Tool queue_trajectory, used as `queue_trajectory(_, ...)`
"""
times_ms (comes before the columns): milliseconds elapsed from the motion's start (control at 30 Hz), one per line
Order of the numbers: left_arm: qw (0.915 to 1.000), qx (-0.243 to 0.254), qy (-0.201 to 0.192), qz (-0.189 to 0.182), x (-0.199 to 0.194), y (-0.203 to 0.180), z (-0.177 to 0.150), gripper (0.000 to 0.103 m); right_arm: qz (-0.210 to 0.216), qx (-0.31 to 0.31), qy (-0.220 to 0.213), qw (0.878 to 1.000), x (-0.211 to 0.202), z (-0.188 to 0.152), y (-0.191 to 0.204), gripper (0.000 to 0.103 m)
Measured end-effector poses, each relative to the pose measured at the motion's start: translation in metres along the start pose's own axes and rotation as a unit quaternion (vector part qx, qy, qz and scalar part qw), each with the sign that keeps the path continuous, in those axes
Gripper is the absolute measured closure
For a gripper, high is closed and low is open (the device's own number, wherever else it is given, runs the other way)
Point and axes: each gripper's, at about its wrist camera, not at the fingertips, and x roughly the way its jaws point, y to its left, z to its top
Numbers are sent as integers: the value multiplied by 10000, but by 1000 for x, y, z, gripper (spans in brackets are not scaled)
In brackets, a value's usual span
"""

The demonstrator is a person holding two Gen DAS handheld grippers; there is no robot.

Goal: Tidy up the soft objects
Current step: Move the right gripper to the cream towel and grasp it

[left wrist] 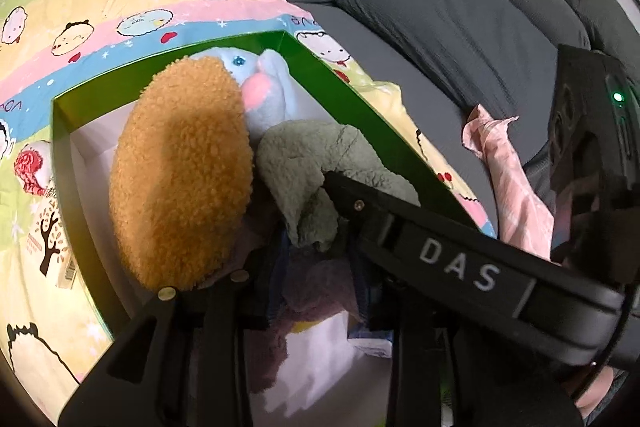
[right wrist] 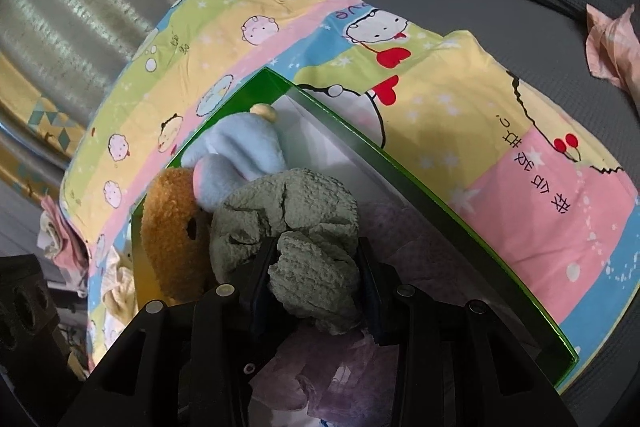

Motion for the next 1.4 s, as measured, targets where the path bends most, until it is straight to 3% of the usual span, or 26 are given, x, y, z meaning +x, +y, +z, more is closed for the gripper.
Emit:
queue_trajectory(133,9998,-29,-204,-41,-17,-1,-5,70,-90,-179,-212,9996,-10,-3,5,43)
queue_trajectory(200,9993,11,-354,-126,-31,-3,-9,67,-96,-249,-352,9990,-16,-4,6,42)
queue_trajectory(267,9986,36,-488,-184,-47,-2,-13,56,-120,-356,-482,9981,-26,-6,10,38)
queue_trajectory(333,9976,73,-665,-168,-68,-1,-17,44,-173,-428,-645,9968,-36,-8,14,21)
queue_trajectory(467,9943,54,-1055,-120,-111,11,-31,23,-157,-502,-924,9943,-55,-12,21,18)
queue_trajectory(500,9931,28,-1169,-76,-123,17,-36,22,-139,-513,-968,9939,-59,-14,23,18)
queue_trajectory(633,9877,-94,-1510,405,-160,42,-55,14,-233,-699,-1259,9893,-76,-20,38,11)
queue_trajectory(733,9818,-304,-1656,877,-180,70,-71,14,-378,-959,-1531,9828,-90,-27,55,10)
queue_trajectory(867,9731,-718,-1744,1321,-203,111,-97,14,-207,-1277,-1611,9784,-100,-37,79,10)
queue_trajectory(1033,9559,-1244,-1874,1890,-225,164,-126,14,-344,-1601,-1754,9708,-102,-51,110,10)
queue_trajectory(1067,9483,-1431,-1976,2030,-227,175,-131,14,-315,-1692,-1785,9688,-102,-55,118,10)
queue_trajectory(1133,9234,-1851,-2206,2536,-231,199,-144,14,-201,-1809,-1770,9672,-100,-59,128,10)
queue_trajectory(1200,9077,-2161,-2267,2792,-231,220,-157,14,-49,-1856,-1726,9673,-98,-65,140,10)
queue_trajectory(1300,9023,-2698,-2070,2650,-230,251,-169,14,201,-1871,-1595,9691,-90,-71,155,10)
queue_trajectory(1400,8963,-2969,-2203,2448,-239,266,-173,14,513,-1900,-1325,9715,-77,-77,173,10)
